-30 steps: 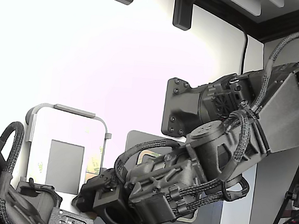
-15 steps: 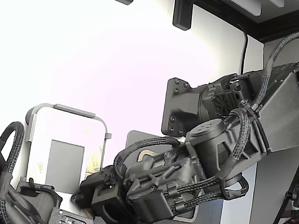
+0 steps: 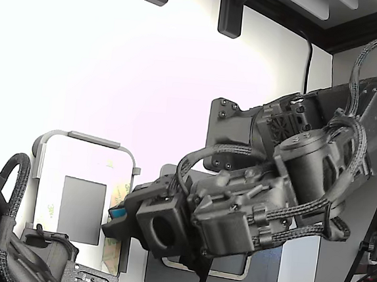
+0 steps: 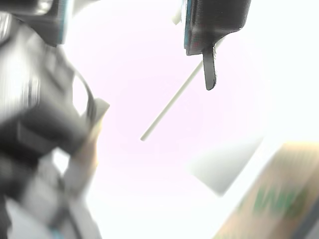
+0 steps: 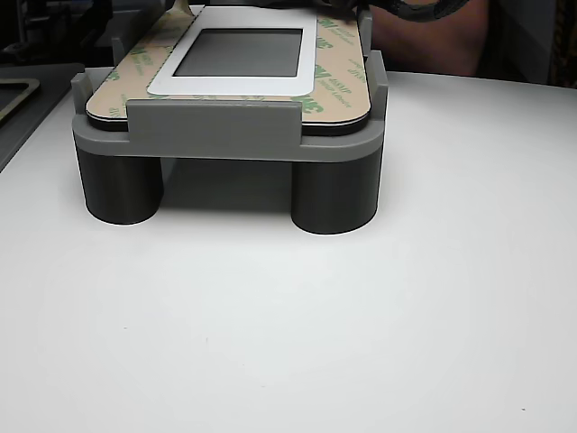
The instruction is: Peel off protective film from adhesive tape.
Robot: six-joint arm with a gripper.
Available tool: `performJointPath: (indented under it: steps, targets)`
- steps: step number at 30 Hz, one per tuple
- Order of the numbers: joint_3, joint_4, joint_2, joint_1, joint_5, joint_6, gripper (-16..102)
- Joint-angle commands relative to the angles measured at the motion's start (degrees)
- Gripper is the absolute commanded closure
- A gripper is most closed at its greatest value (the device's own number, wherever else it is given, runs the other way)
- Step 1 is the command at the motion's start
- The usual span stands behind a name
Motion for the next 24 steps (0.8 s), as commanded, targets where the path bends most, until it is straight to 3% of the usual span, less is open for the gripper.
performJointPath:
  steps: [1,6,12,14,15,24]
  targets:
    - [-2.3,8.6,5.4,-3.3,0.4,1.5,-10]
    - [-3.9,16.6,12.2,-11.4,-3.4,9.7,-11]
    - [-5.0,17.7,17.7,-22.4,-12.6,35.9,-12]
    - [-4.1,14.9,20.0,-26.1,-15.3,49.3,-8]
    - [-3.2,13.2,21.1,-28.1,-15.8,56.3,-14]
    - [13.6,5.9,38.2,-44.9,-20.0,96.9,-14]
